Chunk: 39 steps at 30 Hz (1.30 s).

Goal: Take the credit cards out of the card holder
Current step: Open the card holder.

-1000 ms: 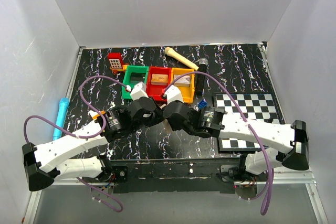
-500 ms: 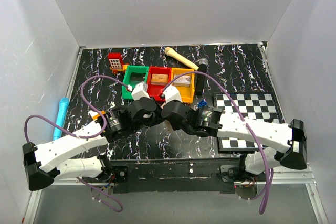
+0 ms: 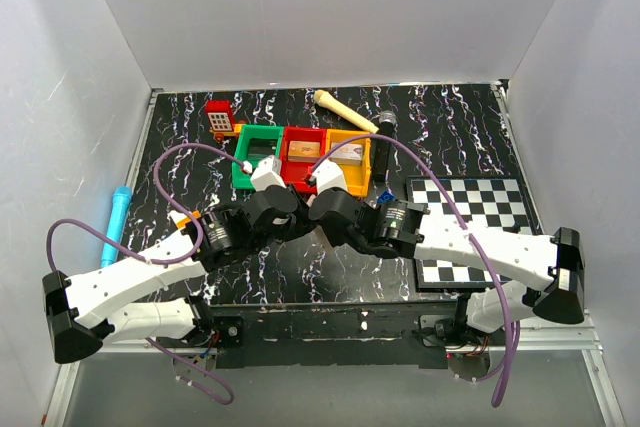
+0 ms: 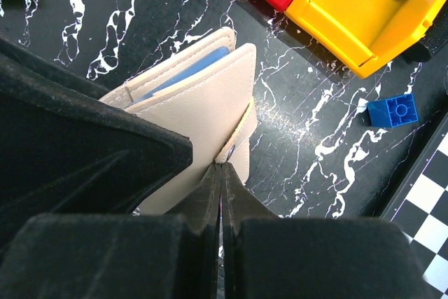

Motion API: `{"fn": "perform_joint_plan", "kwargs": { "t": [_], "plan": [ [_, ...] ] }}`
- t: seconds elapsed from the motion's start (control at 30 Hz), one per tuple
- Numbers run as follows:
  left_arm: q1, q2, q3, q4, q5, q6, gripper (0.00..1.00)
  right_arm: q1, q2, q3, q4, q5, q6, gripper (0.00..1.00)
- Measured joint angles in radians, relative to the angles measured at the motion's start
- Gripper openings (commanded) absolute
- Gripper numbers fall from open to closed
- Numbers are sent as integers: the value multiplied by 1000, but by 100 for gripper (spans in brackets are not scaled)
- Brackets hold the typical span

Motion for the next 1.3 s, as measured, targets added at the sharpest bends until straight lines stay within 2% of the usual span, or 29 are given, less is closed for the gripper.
{"fn": "perform_joint_plan", "kwargs": {
  "t": [1.3],
  "plan": [
    [-17, -54, -32, 30, -10, -23, 0, -28, -144, -96, 79, -41, -49, 1]
  ]
}}
